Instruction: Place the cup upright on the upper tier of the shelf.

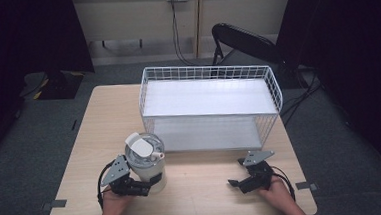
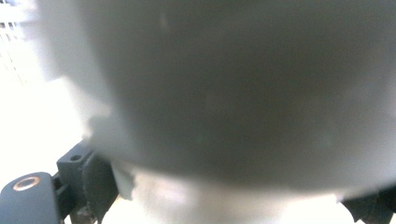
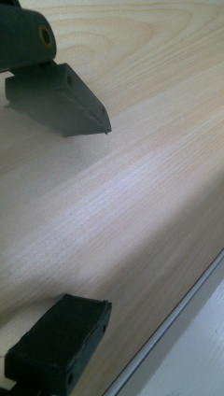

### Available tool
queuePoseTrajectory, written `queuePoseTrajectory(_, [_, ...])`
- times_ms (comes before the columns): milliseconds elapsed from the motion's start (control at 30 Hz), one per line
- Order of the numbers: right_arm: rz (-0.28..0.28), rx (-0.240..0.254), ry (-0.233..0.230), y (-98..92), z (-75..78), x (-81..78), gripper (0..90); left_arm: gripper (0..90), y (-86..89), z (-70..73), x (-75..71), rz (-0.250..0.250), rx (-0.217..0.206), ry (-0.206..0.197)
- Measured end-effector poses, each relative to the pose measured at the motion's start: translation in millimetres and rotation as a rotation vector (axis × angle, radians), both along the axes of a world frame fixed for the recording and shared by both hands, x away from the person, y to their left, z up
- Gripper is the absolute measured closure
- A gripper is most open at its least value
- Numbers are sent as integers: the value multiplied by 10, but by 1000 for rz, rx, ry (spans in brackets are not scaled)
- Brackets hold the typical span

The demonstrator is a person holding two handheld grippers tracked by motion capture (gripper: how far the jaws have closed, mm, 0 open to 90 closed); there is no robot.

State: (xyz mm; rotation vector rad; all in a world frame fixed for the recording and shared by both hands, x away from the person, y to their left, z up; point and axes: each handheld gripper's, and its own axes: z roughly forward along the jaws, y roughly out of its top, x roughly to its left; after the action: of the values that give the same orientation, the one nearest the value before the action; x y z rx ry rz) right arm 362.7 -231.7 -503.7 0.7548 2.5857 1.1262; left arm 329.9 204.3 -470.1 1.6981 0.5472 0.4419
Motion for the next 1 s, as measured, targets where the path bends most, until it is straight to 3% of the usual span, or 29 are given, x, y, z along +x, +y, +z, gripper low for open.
queuePoseTrajectory(133, [0,0,0,0,0,0,119,86,-9,-1,3,0,-16,3])
queuePoseTrajectory(767, [-9,-1,2,-1,1,-10,119,99,-1,37,-7,34,2,1])
queuePoseTrajectory(1000, [-9,-1,2,-1,1,-10,119,99,29,122,-20,43,-22,3])
